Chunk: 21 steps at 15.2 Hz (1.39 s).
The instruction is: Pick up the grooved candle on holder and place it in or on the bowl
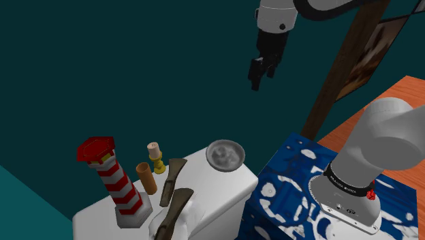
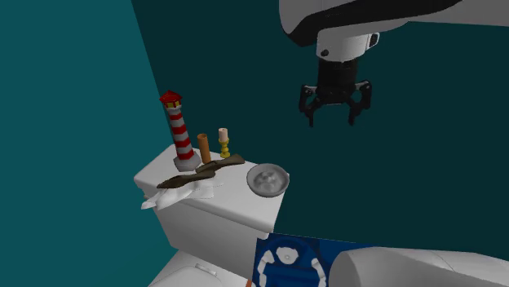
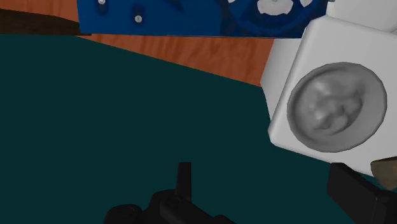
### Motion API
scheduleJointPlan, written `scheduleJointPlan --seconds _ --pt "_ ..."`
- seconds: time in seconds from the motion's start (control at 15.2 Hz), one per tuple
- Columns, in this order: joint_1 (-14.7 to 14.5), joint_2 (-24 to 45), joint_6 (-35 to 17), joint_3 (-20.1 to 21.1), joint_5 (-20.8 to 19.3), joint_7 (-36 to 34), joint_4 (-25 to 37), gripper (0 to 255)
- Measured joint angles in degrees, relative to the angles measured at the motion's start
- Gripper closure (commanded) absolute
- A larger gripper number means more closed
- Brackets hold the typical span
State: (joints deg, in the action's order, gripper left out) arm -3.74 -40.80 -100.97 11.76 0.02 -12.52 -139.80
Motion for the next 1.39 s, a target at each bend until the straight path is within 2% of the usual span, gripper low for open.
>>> scheduleJointPlan --seconds 0.53,0.86,1.06,1.39 --pt "-1.5 10.5 -10.7 9.1 3.0 -10.6 1.2 0" --pt "-1.0 19.3 -16.2 14.4 1.8 -17.5 5.2 0" --pt "-0.8 25.0 -18.6 17.9 -0.1 -22.5 8.5 0" --pt "-0.5 36.6 -22.5 22.8 -6.9 -32.0 15.2 0"
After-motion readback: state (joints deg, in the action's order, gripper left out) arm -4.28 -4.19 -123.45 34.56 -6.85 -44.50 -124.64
